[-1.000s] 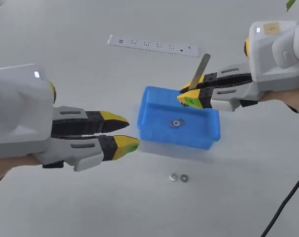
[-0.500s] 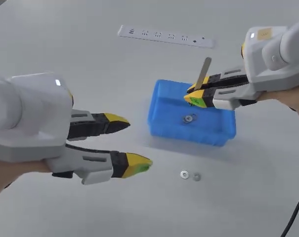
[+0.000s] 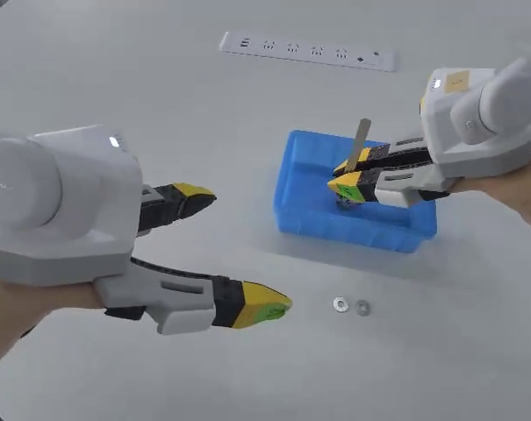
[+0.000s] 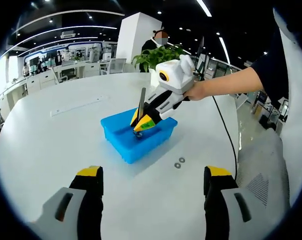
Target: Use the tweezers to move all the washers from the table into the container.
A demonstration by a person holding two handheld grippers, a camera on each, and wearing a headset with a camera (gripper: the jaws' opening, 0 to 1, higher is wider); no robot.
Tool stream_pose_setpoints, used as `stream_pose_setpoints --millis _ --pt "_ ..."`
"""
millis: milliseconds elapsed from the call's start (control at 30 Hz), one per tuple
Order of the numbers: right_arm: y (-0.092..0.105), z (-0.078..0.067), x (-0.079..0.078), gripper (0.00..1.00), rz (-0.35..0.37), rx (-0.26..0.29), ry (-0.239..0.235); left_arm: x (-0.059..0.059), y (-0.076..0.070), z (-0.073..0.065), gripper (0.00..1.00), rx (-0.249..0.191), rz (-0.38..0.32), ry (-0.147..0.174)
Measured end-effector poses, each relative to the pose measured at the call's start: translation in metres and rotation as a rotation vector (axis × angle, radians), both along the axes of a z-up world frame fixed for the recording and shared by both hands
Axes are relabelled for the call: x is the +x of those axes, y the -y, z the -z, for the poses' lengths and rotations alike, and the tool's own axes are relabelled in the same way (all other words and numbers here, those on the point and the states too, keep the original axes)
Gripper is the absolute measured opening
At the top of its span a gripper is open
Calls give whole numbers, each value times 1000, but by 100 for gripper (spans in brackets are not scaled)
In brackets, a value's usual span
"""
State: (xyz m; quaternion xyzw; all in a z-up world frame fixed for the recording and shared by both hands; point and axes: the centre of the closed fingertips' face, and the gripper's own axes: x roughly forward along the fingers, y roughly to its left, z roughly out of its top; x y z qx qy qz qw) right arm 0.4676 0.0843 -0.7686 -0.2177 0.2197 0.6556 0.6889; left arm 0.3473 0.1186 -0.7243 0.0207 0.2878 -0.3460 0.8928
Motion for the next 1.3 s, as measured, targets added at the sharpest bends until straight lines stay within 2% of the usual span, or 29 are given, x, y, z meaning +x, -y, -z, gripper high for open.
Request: stream_pose_setpoints --millis 567,900,1067,1167,1300 --pt "4 4 -1 10 5 -2 0 1 2 0 88 1 7 -6" --pt "2 -4 4 10 20 12 18 0 -10 -3 92 2 -31 0" --pt "2 -10 4 10 20 19 25 5 -14 -10 94 11 -31 18" --pt "3 -13 2 10 14 22 26 11 -9 -19 86 -4 -6 45" --pt "2 -17 -3 10 -5 24 24 27 4 -32 79 -34 56 79"
